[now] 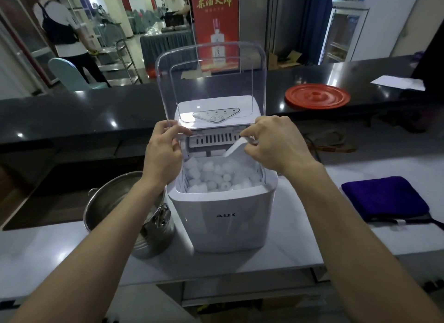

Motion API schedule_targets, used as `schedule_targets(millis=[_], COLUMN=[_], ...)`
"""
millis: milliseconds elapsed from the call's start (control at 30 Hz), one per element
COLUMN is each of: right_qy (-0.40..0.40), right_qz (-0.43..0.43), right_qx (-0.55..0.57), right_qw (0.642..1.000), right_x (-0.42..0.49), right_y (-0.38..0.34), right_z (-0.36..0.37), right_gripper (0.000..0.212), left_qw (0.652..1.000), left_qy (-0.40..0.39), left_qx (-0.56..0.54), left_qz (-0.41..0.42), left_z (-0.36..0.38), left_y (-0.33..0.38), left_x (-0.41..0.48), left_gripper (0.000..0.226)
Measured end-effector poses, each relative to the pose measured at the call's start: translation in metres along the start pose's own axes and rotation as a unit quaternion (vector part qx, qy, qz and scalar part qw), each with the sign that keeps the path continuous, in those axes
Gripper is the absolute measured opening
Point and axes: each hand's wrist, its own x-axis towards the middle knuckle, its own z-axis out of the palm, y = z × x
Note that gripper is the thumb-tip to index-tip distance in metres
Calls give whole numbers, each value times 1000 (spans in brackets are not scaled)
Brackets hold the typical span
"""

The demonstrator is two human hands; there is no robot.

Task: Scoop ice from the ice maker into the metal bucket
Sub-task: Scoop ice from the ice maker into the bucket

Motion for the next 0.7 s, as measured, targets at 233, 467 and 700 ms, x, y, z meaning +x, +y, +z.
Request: schedule_targets(millis=[233,467,700], right_qy=[-35,-7,-54], right_qz=[-18,-10,-25], right_qx=[12,2,3], right_qw=[999,1000,998], right_x=[-3,-2,-1], right_y=[-5,8,-4], right_z=[3,-13,-3], right_gripper=[32,34,34], left_qw=[1000,1000,1000], left_qy=[-1,2,6], left_qx=[-1,2,-2], left_qz=[-4,0,1], left_z=[0,1,0], left_y=[-1,-2,2], left_x=[1,1,0], left_gripper=[38,38,40])
